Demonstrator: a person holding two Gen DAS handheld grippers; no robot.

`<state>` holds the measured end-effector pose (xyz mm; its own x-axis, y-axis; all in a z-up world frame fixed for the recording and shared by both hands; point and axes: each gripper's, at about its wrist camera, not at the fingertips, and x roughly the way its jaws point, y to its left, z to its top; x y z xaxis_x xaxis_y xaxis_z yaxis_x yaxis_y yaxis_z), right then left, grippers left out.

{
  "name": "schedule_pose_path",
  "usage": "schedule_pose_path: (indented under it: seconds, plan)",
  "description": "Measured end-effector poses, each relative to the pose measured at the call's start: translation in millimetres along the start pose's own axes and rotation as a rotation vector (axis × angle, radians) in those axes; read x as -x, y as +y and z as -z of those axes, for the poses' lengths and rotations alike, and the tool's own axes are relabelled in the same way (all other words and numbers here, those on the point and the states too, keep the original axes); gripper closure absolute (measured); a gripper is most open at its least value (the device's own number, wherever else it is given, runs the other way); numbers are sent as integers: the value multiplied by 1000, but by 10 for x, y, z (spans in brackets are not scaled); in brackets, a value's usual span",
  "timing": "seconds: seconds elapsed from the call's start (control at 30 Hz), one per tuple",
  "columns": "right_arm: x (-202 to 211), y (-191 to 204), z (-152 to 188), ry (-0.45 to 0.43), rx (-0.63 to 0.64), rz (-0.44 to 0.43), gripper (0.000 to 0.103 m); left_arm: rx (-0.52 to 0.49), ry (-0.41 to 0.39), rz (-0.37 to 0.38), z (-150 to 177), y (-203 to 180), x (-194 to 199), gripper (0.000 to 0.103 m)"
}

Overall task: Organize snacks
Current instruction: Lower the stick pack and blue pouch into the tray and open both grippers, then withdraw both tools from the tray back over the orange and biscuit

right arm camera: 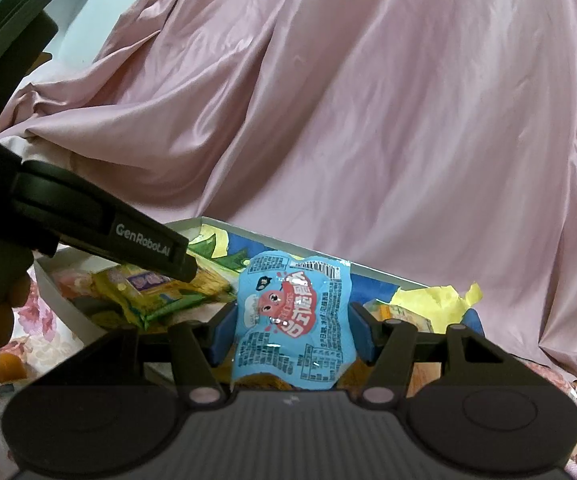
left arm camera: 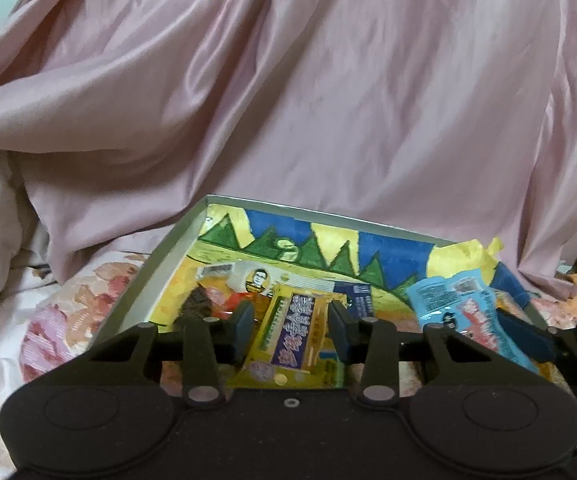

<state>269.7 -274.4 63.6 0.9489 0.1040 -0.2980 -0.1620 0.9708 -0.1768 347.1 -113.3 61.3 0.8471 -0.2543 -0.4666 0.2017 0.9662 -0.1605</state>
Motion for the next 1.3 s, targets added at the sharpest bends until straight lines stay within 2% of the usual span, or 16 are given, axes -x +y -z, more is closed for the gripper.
schedule_pose_path:
  seconds: [0.03,0.17,0.4,0.53,0.83,1.3]
  plan:
    - [-5,3,1,1,3,0,39,5,0,6,5,4,2,60]
    - [-12,14,-6,9,7,5,37,30,0,-11,5,28,41,45]
    - [135,18,-40,-29,6,20,24,88,-39,-19,-59,113,257,15]
    - [312,-4,-86,-64,-13,37,16,105,-79,-27,-97,133,469,2]
    - [818,-22,-229,-145,-63,58,2,113,-152,-30,-138,181,1035,1]
    - [1575,109,-265,-204,-109,68,0,74,-209,-68,94,305,1968,1]
